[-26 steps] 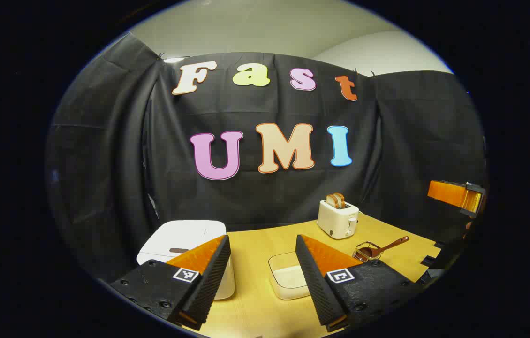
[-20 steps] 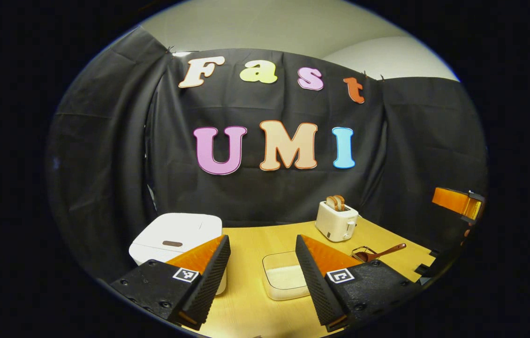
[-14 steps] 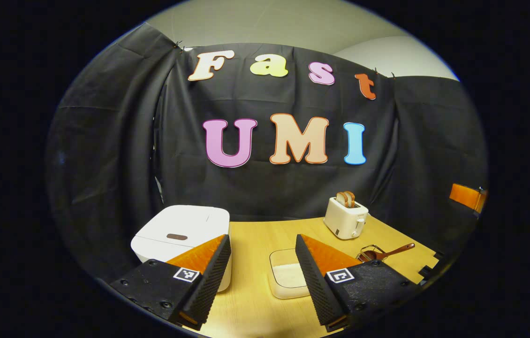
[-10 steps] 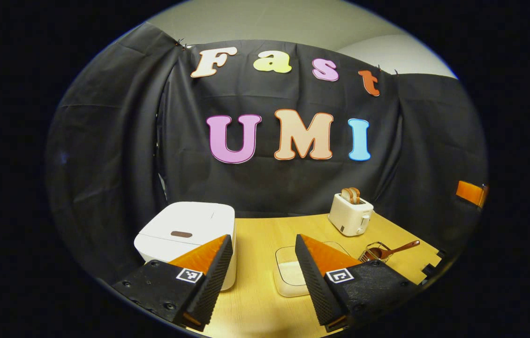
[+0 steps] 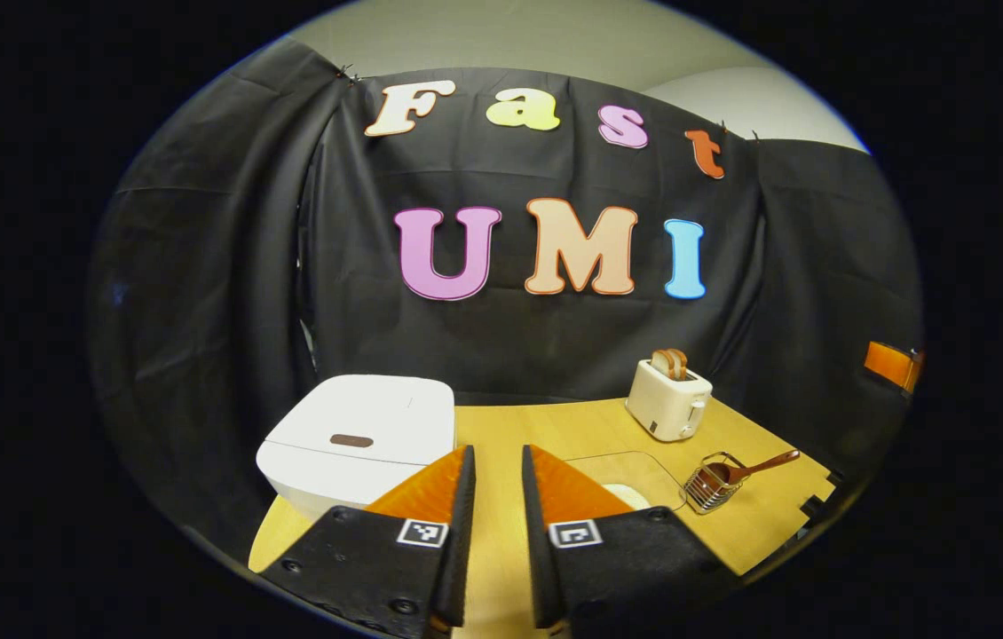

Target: Close the left gripper, press the button to open the rice cooker; take a wooden spoon from the chopstick holder with the right hand, scoop a spoonful of rice and pour it into the rice cooker, then put the wooden spoon back into the chopstick holder.

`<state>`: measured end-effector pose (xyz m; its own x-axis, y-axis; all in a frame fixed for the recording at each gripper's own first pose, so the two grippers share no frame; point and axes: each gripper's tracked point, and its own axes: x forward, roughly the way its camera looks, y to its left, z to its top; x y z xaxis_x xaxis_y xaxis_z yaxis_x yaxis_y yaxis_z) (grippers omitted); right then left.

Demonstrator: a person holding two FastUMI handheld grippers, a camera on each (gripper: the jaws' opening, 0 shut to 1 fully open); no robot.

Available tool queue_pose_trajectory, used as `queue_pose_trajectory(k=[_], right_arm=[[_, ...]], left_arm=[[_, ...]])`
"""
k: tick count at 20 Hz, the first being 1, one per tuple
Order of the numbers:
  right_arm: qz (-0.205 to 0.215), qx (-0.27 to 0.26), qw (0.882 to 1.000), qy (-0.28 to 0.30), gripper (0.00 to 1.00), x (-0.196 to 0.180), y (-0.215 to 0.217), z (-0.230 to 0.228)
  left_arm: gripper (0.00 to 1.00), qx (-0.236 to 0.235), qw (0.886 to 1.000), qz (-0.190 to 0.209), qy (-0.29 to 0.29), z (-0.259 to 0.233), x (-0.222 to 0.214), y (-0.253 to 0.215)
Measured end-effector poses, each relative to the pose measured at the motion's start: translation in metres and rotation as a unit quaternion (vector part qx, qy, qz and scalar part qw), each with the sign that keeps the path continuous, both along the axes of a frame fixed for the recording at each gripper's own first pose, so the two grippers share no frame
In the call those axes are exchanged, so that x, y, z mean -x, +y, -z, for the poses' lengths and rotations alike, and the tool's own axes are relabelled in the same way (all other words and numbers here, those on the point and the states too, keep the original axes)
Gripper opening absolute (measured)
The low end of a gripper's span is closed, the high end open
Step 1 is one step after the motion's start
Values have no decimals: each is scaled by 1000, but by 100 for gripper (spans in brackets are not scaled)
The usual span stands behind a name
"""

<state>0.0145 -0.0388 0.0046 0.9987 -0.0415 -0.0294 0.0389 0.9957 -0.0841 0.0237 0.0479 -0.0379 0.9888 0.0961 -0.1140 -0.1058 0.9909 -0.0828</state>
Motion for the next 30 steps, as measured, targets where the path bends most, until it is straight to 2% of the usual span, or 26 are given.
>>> queue_pose_trajectory(k=[1, 2, 5, 6, 8, 13, 17, 24, 30], right_arm=[[1, -1, 1000, 0, 99, -2, 2, 1], [1, -1, 1000, 0, 97, -4, 4, 2], [0, 0, 1000, 1, 97, -9, 14, 4], [0, 1, 1000, 1, 97, -11, 17, 6], [-3, 0, 1000, 1, 97, -13, 24, 8], [-5, 1, 1000, -4, 96, -16, 38, 8], [-6, 7, 1000, 0, 95, -19, 45, 11], [10, 0, 1000, 17, 95, -27, 46, 25], [29, 6, 999, 24, 95, -34, 43, 30]], left_arm=[[23, -2, 1000, -3, 2, 2, -1, 4], [13, -5, 1000, -5, 4, 2, -2, 7], [12, -15, 1000, -15, 5, 4, -2, 22], [5, -15, 1000, -18, 6, 4, -3, 28], [1, -13, 999, -28, 13, 9, -6, 38], [0, 14, 999, -32, 18, 16, -5, 61], [0, 12, 999, -24, 31, 28, -14, 83], [0, 7, 997, -28, 71, 61, -50, 135], [0, 10, 997, -39, 70, 66, -78, 164]])
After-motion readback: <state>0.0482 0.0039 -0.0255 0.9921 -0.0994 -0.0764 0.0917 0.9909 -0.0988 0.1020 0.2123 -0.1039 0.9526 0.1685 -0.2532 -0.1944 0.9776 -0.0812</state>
